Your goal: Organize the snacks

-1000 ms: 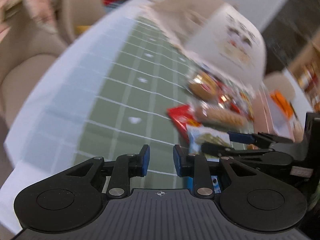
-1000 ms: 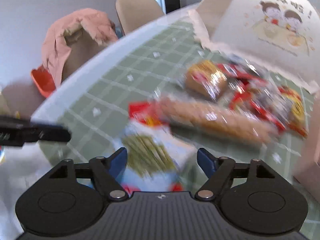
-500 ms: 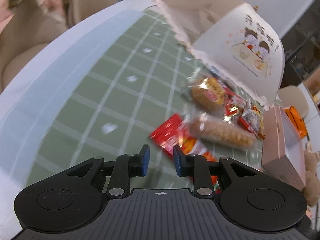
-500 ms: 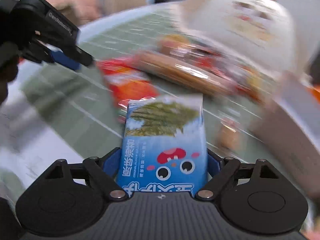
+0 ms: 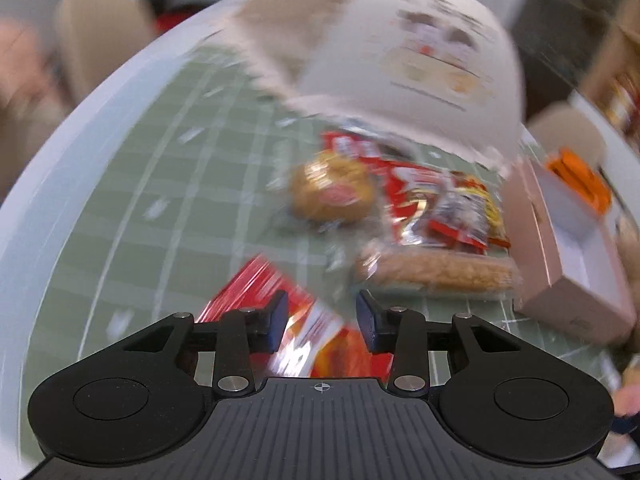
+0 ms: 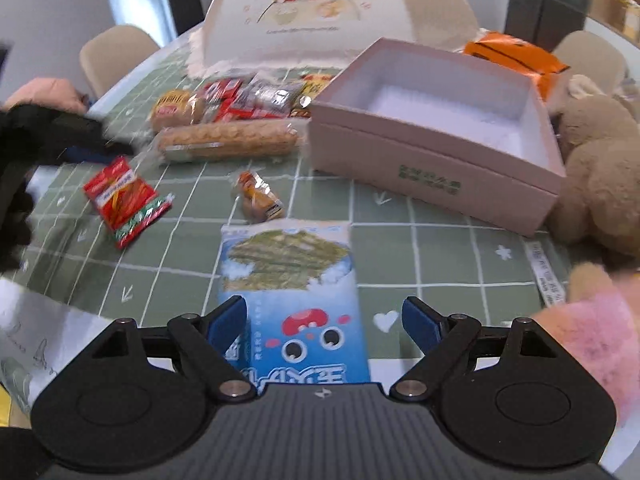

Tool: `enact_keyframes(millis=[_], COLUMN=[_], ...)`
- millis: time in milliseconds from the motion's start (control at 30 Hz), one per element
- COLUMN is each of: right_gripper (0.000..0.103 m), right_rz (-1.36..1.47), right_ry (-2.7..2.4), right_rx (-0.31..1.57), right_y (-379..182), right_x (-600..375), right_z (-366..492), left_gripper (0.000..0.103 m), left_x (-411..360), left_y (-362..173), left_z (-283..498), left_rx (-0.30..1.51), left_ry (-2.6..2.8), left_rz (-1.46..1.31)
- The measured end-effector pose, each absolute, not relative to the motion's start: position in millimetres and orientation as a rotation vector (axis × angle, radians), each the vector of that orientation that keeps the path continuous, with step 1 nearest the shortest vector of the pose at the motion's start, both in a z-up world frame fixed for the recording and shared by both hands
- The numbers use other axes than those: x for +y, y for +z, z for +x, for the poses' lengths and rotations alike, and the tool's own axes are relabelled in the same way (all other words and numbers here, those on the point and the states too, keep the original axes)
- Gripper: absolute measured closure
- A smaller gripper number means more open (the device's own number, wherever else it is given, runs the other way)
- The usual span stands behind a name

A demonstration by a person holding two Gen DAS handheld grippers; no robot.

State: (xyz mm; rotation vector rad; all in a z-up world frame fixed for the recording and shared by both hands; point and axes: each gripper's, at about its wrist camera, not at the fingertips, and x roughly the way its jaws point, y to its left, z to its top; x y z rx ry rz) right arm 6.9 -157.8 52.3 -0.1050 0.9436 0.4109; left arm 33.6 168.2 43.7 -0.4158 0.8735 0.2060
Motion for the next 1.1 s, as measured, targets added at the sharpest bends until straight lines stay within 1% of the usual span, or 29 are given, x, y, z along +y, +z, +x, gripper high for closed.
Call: enact_keyframes(millis=[133,233,333,400,533,667,733,833,1000,1067,1100], right_gripper=[0.018,0.018,0.018,0.018,0.018,0.018,0.017,0.017,0.017,0.017,0.017], right_rz=[-0.114,-0.101,-0.094,-0.095,-0.086,-0.075,-0.07,-0.037,-0.023,-0.039,-0.046], right_ry=[0.403,0.405,0.412,0.413,0.371,0.327,0.313,0.295,0.284,0.292,0.294], right_rx=[0.921,0.932,0.933,0.937,0.951,0.956,0.955,0.968,0.963,0.939,0.931], right_y=[55.2,53.4,54.5,56.1,56.9,54.7,52.8,48.0,46.7,51.1,52.3], right_x=[-153.3,-146.7,-143.3,-145.3,-159.6,-177.1,-182.7,-186.7,-182.1,-180.1,-179.5], right_z=[19.1,23.1,16.6,10.9,1.6,-3.2,-4.3,-1.5,1.1,-2.2,-3.3], left_gripper=[0.062,0.062,0.061,0.061,0.06,0.061,0.061,0.061,0.06,0.06,0.058], left_x=[194.9,204.6,201.8,190.6,159.1,132.9,117.6,99.5,64.6,54.0,50.3], left_y=[29.6,20.7,17.3,16.0,15.5,23.4,34.5,41.5,27.5,19.6,14.6], left_z=[-5.1,-0.7,23.8,46.2,76.8,63.5,45.6,32.3,52.7,56.3,55.5], left_rx=[0.882,0.881,0.863,0.868,0.879,0.893,0.86,0.848,0.864,0.866,0.875], left_ry=[0.296,0.334,0.286,0.215,0.061,0.036,0.064,0.027,0.002,0.007,0.017], left_rz=[-0.658,-0.679,-0.649,-0.569,-0.318,-0.172,-0.089,-0.064,0.072,0.169,0.22])
